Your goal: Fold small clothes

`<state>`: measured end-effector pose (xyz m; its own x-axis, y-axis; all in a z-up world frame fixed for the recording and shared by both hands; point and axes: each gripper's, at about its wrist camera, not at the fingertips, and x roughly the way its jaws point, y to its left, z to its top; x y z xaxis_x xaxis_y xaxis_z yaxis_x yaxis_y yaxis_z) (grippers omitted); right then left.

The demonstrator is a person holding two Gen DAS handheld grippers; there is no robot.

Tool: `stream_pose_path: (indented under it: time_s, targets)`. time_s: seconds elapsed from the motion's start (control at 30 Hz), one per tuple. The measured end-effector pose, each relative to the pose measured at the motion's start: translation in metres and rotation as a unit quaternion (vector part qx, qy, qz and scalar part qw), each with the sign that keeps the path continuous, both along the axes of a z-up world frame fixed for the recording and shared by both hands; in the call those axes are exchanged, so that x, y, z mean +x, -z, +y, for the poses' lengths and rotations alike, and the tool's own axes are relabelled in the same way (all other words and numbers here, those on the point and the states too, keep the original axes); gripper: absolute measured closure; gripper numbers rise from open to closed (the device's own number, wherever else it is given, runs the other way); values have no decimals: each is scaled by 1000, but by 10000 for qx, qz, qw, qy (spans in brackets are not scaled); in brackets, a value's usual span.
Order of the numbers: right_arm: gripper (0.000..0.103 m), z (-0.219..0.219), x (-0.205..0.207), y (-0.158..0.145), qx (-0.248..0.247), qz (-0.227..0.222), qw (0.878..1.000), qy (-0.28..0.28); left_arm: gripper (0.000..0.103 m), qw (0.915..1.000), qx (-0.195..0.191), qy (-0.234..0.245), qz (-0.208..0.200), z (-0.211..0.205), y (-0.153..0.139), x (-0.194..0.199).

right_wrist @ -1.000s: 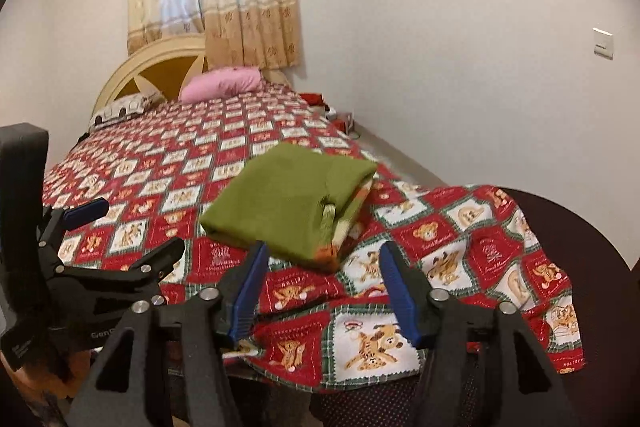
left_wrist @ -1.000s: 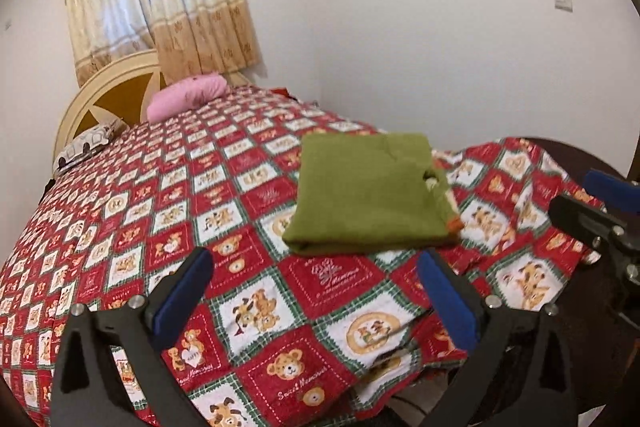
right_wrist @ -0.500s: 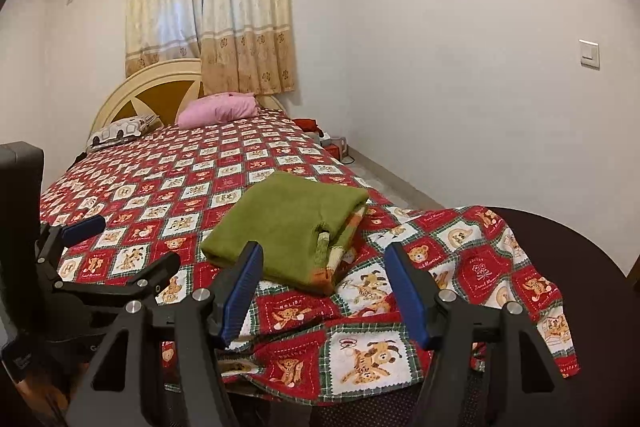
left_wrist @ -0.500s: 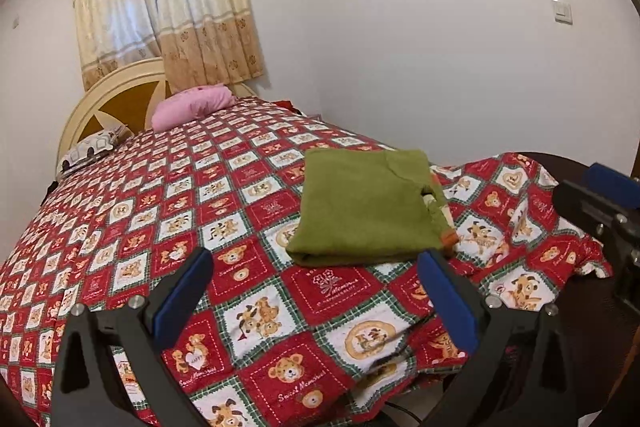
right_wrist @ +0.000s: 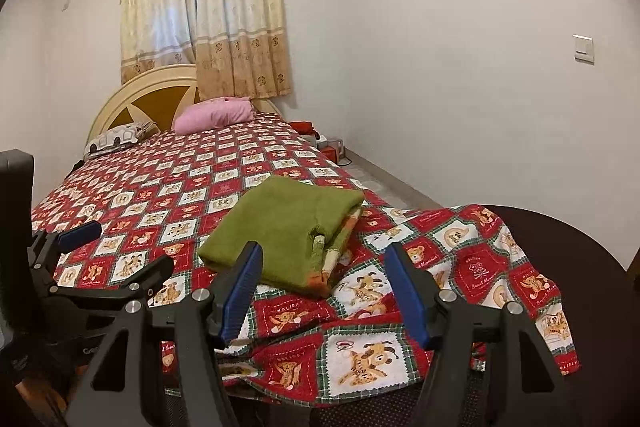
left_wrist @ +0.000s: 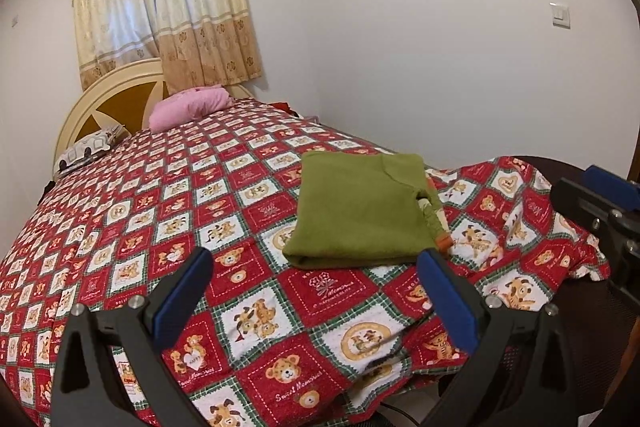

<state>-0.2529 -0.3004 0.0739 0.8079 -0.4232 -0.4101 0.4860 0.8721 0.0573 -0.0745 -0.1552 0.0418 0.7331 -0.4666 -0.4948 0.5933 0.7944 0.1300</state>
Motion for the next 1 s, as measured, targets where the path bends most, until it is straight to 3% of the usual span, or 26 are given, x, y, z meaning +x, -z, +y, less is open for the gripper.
stream_pose_path:
  time_s: [1.0]
  targets:
    - [38,-1,1,0,-35,38,10000,0,0,10000,1,-28,-11,1,-2,2]
